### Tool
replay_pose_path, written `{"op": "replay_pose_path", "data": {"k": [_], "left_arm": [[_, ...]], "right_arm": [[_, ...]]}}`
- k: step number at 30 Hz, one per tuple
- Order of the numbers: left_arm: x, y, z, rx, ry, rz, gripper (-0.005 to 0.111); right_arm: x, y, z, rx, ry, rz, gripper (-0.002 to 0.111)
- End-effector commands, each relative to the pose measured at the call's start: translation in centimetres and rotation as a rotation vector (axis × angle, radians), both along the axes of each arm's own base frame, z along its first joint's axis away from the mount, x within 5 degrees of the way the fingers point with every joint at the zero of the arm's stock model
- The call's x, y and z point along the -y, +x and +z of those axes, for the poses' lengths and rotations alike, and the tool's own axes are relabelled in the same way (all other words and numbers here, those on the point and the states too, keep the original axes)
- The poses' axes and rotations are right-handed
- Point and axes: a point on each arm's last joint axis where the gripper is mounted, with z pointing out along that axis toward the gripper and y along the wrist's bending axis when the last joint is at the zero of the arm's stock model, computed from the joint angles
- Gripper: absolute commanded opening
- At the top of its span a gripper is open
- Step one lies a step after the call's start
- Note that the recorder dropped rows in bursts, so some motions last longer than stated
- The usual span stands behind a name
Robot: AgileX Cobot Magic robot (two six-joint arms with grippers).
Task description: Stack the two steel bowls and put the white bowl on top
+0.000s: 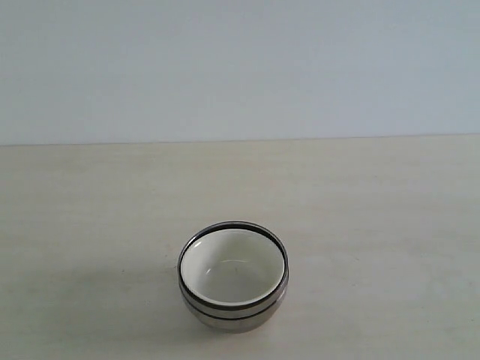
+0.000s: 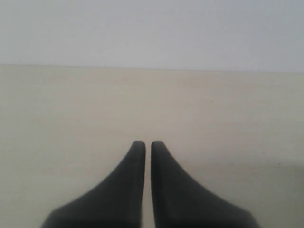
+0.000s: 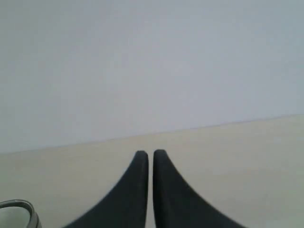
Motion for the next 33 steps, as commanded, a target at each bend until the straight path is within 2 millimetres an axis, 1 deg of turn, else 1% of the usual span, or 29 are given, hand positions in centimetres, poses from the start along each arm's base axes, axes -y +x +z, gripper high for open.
{"op": "replay_pose_path", "data": {"k": [1,7,11,16,18,21,23,24,27,33], "left_arm": [[0.0,0.0,0.0,0.009,-0.015,0.005,0.004],[0.0,0.0,0.0,0.009,-0.015,0.005,0.004],[0.0,0.0,0.0,0.009,-0.015,0.005,0.004],[0.0,0.0,0.0,0.009,-0.015,0.005,0.004],[0.0,0.0,0.0,0.009,-0.015,0.005,0.004],[0.0,0.0,0.0,0.009,-0.015,0.005,0.004],[0.0,0.0,0.0,0.009,-0.015,0.005,0.004],[0.0,0.0,0.0,0.009,-0.015,0.005,0.004],[0.0,0.0,0.0,0.009,-0.015,0.005,0.004],[0.0,0.0,0.0,0.009,-0.015,0.005,0.004]], "right_arm": [[-0.2,0.0,-0.5,-0.039,-0.036,0.013,0.0],[-0.9,-0.2,-1.7,-0.155,-0.085,0.098,0.0],[-1.6,-0.7,-2.9,-0.283,-0.108,0.189,0.0],[-1.7,-0.7,-3.0,-0.293,-0.116,0.197,0.0],[-1.7,-0.7,-3.0,-0.287,-0.146,0.197,0.0],[-1.3,-0.6,-3.1,-0.282,-0.223,0.161,0.0],[-0.8,-0.5,-3.3,-0.309,-0.22,0.112,0.0],[-0.6,-0.5,-3.3,-0.322,-0.182,0.078,0.0],[-0.3,-0.4,-3.3,-0.33,-0.144,0.041,0.0],[0.2,-0.3,-3.2,-0.314,-0.195,-0.002,0.0]]}}
